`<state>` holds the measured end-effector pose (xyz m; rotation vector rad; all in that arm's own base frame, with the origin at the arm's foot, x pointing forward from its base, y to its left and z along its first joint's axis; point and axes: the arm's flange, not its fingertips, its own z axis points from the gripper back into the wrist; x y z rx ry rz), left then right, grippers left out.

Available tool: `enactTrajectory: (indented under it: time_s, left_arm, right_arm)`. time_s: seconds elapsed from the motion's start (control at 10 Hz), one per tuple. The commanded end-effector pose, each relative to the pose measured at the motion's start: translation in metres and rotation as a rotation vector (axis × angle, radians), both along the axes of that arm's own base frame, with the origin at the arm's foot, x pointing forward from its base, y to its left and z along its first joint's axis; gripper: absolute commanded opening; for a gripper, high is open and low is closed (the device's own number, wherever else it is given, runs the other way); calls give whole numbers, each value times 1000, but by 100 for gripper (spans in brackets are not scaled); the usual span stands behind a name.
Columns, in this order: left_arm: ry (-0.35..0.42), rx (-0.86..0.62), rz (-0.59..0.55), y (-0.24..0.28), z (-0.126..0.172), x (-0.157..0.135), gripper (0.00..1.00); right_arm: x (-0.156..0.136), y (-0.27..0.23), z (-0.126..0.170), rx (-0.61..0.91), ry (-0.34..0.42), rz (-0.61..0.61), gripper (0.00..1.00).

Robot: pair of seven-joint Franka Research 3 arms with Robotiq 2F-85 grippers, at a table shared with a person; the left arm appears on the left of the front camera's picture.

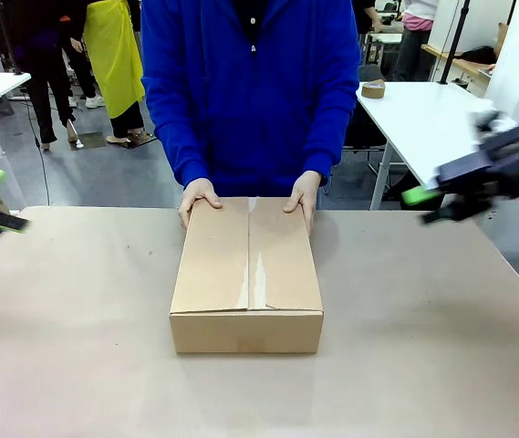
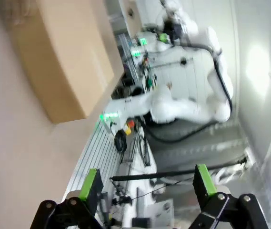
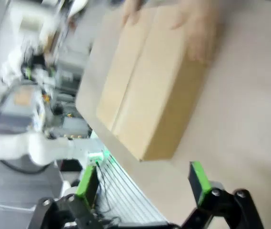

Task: Pack the gift set into the box.
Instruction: Press and hold the closed box until the human finishes sealing it.

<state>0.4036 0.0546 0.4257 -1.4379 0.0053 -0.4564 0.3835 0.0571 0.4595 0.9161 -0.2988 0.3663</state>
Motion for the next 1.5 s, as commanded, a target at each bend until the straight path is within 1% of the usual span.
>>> enactTrajectory:
  time_s: [0.0, 0.1, 0.2, 0.3, 0.4, 0.5, 0.6, 0.7, 0.8, 0.9, 1.0, 1.1, 1.2, 1.3, 1.4]
  left_arm:
    - [-193, -196, -160, -53, -37, -2, 100]
    - [-227, -250, -177, -72, -53, -1, 100]
    - [-241, -83, -79, -66, -54, 5, 100]
    - [-193, -151, -140, -74, -32, -4, 100]
    - [-193, -151, -140, -74, -32, -4, 100]
    - [-231, -145, -147, -86, -54, 0, 100]
    - [-509, -192, -94, -127, -60, 19, 100]
    - [-729, -266, -46, -153, -66, 35, 100]
    - [-930, -310, -7, -172, -71, 45, 100]
    - [-1133, -353, -27, -187, -79, 51, 100]
    - [-1277, -372, -57, -205, -92, 54, 100]
    - [-1420, -318, -83, -219, -104, 55, 100]
    - [-1486, -5, -6, -207, -98, 61, 100]
    - [-1083, -317, -20, -216, -85, 56, 100]
    - [-1083, -317, -20, -216, -85, 56, 100]
  right_arm:
    - [7, 63, -35, 216, -395, 366, 100]
    - [-6, 81, -40, 263, -502, 432, 100]
    - [-14, 56, -33, 64, -360, 395, 100]
    - [-7, 87, -21, 44, -237, 221, 100]
    - [-7, 87, -21, 44, -237, 221, 100]
    - [-13, 93, -28, 51, -321, 319, 100]
    - [9, 120, -40, 135, -566, 572, 100]
    - [24, 128, -53, 194, -676, 569, 100]
    - [34, 133, -63, 203, -798, 561, 100]
    - [45, 137, -73, 251, -882, 572, 100]
    - [56, 147, -90, 269, -924, 611, 100]
    - [64, 154, -104, 265, -893, 626, 100]
    - [39, 138, -65, 182, -859, 571, 100]
    - [39, 138, -65, 182, -859, 571, 100]
    - [39, 138, -65, 182, -859, 571, 100]
